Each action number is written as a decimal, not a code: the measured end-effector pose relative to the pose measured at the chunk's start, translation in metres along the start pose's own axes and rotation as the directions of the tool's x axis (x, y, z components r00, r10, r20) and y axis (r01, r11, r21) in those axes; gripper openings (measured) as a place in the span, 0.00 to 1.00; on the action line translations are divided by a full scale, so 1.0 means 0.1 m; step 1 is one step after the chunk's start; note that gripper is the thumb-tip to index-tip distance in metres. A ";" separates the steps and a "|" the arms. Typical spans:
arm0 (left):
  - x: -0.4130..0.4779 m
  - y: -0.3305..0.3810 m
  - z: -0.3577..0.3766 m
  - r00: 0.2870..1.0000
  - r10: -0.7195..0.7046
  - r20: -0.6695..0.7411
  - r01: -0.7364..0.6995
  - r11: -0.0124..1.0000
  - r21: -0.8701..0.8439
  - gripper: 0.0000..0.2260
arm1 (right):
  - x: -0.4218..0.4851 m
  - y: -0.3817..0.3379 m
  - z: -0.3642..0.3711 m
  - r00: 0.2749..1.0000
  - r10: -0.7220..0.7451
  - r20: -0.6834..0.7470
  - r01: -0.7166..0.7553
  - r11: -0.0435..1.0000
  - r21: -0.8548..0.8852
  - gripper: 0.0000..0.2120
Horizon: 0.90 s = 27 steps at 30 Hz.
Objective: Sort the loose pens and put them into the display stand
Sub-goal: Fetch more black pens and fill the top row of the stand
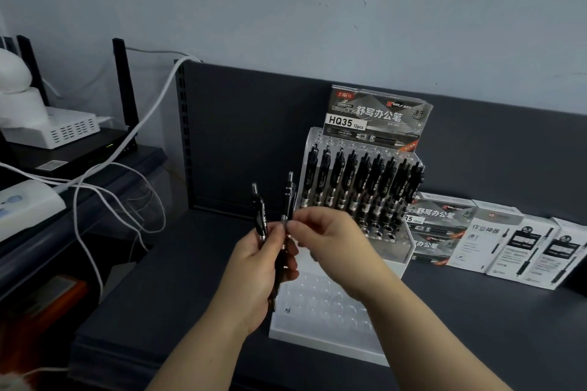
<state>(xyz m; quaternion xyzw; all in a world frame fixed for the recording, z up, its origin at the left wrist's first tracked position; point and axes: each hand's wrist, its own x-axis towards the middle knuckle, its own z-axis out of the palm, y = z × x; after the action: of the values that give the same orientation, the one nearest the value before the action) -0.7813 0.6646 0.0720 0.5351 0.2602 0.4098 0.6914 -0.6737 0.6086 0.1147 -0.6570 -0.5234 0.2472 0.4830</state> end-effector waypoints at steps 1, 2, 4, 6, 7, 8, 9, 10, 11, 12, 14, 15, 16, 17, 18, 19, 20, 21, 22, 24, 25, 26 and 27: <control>0.00 0.00 0.02 1.000 -0.001 0.020 0.001 1.000 -0.001 0.12 | -0.01 0.01 -0.01 0.999 0.006 0.052 -0.010 0.997 0.081 0.08; 0.00 0.00 0.04 0.999 -0.006 0.033 0.006 1.000 -0.004 0.12 | -0.02 0.02 -0.03 0.997 0.008 0.072 -0.017 0.991 0.135 0.08; 0.01 0.00 0.06 0.999 -0.011 0.049 0.011 1.000 -0.009 0.12 | -0.01 0.04 -0.08 0.998 0.023 0.050 -0.032 0.981 0.191 0.08; 0.04 -0.01 0.06 0.999 0.003 0.042 -0.002 1.000 -0.012 0.12 | 0.01 0.04 -0.17 0.997 0.042 -0.058 -0.029 0.977 0.213 0.07; 0.06 -0.02 0.06 1.000 0.014 0.012 -0.014 1.000 -0.001 0.12 | 0.04 0.03 -0.22 0.989 0.046 -0.143 -0.016 0.980 0.201 0.07; 0.08 -0.02 0.07 0.999 0.028 -0.034 -0.027 0.999 0.020 0.11 | 0.06 0.01 -0.28 0.971 0.042 -0.235 0.002 0.983 0.181 0.06; 0.10 -0.03 0.07 0.996 0.041 -0.081 -0.037 0.998 0.045 0.11 | 0.09 0.00 -0.34 0.945 0.030 -0.325 0.024 0.987 0.161 0.04; 0.11 -0.02 0.07 0.992 0.048 -0.113 -0.040 0.997 0.072 0.10 | 0.13 -0.01 -0.40 0.915 0.012 -0.403 0.048 0.989 0.138 0.04; 0.12 -0.01 0.07 0.991 0.051 -0.125 -0.039 0.994 0.097 0.09 | 0.17 0.00 -0.45 0.887 -0.010 -0.463 0.065 0.993 0.103 0.04; 0.12 -0.01 0.08 0.991 0.051 -0.123 -0.037 0.993 0.112 0.08 | 0.21 0.02 -0.47 0.864 -0.030 -0.502 0.067 0.996 0.057 0.05; 0.12 0.01 0.10 0.994 0.042 -0.102 -0.031 0.993 0.115 0.09 | 0.26 0.09 -0.47 0.846 -0.060 -0.530 0.044 0.998 -0.043 0.07; 0.12 0.02 0.12 0.994 0.040 -0.100 -0.028 0.993 0.112 0.10 | 0.28 0.12 -0.46 0.844 -0.070 -0.532 0.032 0.996 -0.080 0.08; 0.13 0.03 0.13 0.993 0.034 -0.110 -0.023 0.995 0.101 0.12 | 0.29 0.14 -0.45 0.842 -0.079 -0.534 0.025 0.994 -0.109 0.08; 0.14 0.02 0.15 0.992 0.023 -0.128 -0.013 0.997 0.077 0.14 | 0.31 0.16 -0.44 0.841 -0.088 -0.535 0.020 0.991 -0.131 0.09; 0.15 0.02 0.16 0.989 0.010 -0.146 -0.004 0.999 0.045 0.14 | 0.32 0.16 -0.44 0.841 -0.096 -0.533 0.018 0.989 -0.150 0.09; 0.16 0.02 0.16 0.987 -0.001 -0.159 0.004 1.000 0.017 0.14 | 0.34 0.15 -0.44 0.842 -0.103 -0.530 0.014 0.986 -0.168 0.09; 0.17 0.03 0.17 0.986 -0.008 -0.168 0.007 1.000 -0.002 0.14 | 0.35 0.15 -0.44 0.844 -0.109 -0.525 0.012 0.983 -0.186 0.10; 0.17 0.03 0.17 0.985 -0.007 -0.171 0.005 1.000 -0.011 0.13 | 0.36 0.15 -0.44 0.846 -0.118 -0.520 0.012 0.979 -0.203 0.10; 0.17 0.03 0.18 0.986 0.002 -0.169 -0.003 1.000 -0.009 0.12 | 0.37 0.17 -0.42 0.849 -0.126 -0.513 0.011 0.975 -0.222 0.10; 0.16 0.04 0.18 0.987 0.030 -0.158 -0.029 1.000 0.012 0.11 | 0.38 0.24 -0.37 0.864 -0.136 -0.484 -0.007 0.960 -0.281 0.11; 0.16 0.03 0.18 0.987 0.046 -0.154 -0.043 0.999 0.024 0.10 | 0.37 0.28 -0.34 0.878 -0.137 -0.459 -0.022 0.946 -0.324 0.11; 0.17 0.03 0.18 0.987 0.063 -0.150 -0.059 0.998 0.036 0.10 | 0.37 0.31 -0.31 0.891 -0.134 -0.435 -0.038 0.930 -0.366 0.12; 0.17 0.02 0.17 0.986 0.082 -0.147 -0.076 0.996 0.050 0.10 | 0.36 0.34 -0.29 0.898 -0.130 -0.420 -0.052 0.917 -0.395 0.12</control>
<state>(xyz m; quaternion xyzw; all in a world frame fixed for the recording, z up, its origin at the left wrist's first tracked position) -0.7589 0.6700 0.0803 0.5281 0.2984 0.4698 0.6414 -0.6224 0.6314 0.1029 -0.7686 -0.4539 -0.0279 0.4500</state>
